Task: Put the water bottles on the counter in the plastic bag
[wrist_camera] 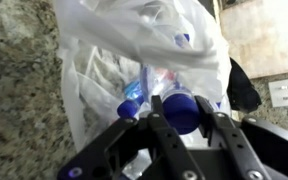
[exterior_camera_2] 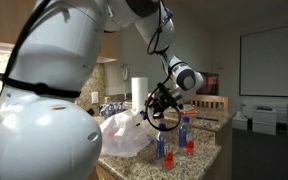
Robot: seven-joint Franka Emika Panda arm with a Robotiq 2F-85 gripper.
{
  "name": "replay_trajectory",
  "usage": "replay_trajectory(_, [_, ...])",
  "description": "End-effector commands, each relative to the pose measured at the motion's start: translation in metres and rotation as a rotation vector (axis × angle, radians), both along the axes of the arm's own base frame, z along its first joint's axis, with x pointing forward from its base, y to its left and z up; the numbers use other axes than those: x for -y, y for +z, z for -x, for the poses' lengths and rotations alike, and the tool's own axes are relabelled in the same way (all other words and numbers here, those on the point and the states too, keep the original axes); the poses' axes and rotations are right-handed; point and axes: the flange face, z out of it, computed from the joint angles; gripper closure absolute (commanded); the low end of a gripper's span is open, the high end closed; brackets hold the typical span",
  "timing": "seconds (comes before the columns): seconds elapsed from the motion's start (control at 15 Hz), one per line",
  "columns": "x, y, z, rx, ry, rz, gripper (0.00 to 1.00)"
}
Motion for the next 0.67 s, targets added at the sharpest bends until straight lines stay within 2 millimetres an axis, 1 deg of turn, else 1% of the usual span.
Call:
replay_trajectory(0.0, [-0.041, -0.020, -0.005, -0.072, 0.130, -0.137, 0.86])
replay_trajectory(0.13, [-0.058, -0.033, -0.005, -0.136, 0.202, -0.194, 0.87])
replay_trajectory(0.27, [-0.069, -0.042, -0.003, -0.210, 0.269, -0.242, 0.87])
replay_trajectory(0.47, [-0.079, -0.048, -0.001, -0.326, 0.353, -0.297, 0.87])
replay_trajectory(0.6, [-0.080, -0.048, -0.002, -0.366, 0.369, -0.302, 0.87])
